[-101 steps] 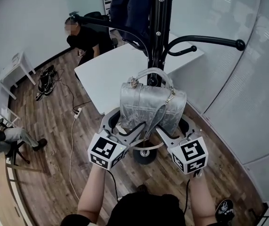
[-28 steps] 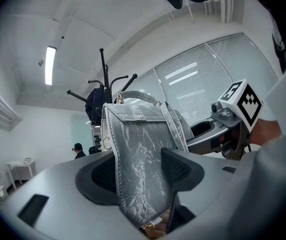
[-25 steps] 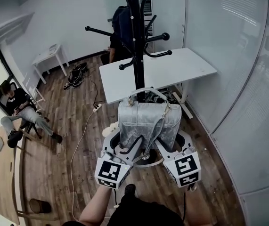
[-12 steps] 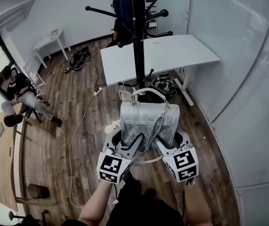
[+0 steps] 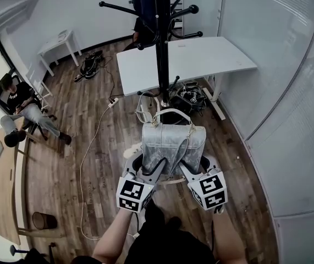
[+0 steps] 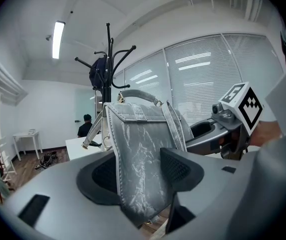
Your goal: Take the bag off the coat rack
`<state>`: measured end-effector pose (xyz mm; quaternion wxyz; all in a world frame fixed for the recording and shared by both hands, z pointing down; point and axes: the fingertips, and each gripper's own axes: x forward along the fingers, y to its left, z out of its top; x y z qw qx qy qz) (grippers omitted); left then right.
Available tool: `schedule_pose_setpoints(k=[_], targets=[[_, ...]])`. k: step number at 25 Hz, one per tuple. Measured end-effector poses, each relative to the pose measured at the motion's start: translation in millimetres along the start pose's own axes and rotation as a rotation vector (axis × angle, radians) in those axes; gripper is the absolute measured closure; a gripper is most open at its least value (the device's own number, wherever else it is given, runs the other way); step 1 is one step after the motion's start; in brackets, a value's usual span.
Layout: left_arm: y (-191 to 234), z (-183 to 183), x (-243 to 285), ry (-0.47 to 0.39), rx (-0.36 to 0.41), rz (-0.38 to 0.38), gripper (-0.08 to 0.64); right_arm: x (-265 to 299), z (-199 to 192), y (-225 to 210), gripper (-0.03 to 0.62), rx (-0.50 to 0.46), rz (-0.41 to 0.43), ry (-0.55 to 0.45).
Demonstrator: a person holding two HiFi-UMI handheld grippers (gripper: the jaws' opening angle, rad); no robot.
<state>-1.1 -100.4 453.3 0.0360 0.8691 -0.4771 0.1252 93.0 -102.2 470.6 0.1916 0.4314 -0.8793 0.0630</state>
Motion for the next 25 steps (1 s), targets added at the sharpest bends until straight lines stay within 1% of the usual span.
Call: schedule_pose_setpoints(k=[11,16,21,25], targets=[[1.0,-3.5,-4.0,0.007,-0.009,0.012,0.304,0.4,-1.8,3.9,0.350,0.000,0.004,0.000],[5.2,1.4,-7.5,0.005,-0.016,0.017,0.305,1.2,4.6,6.4,0.351,-0.004,0.006,-0.004],[3.5,2.1,-7.8,0.003,-0.010,0.014,0.305,0.1,4.7,6.0,0.351,-0.006,0.008,-0.005],[4.0,1.6,-5.1,0.001,-0.014,0.026,0.307,-0.2,3.7,3.2,0.351,-0.005,0.010,-0.006]])
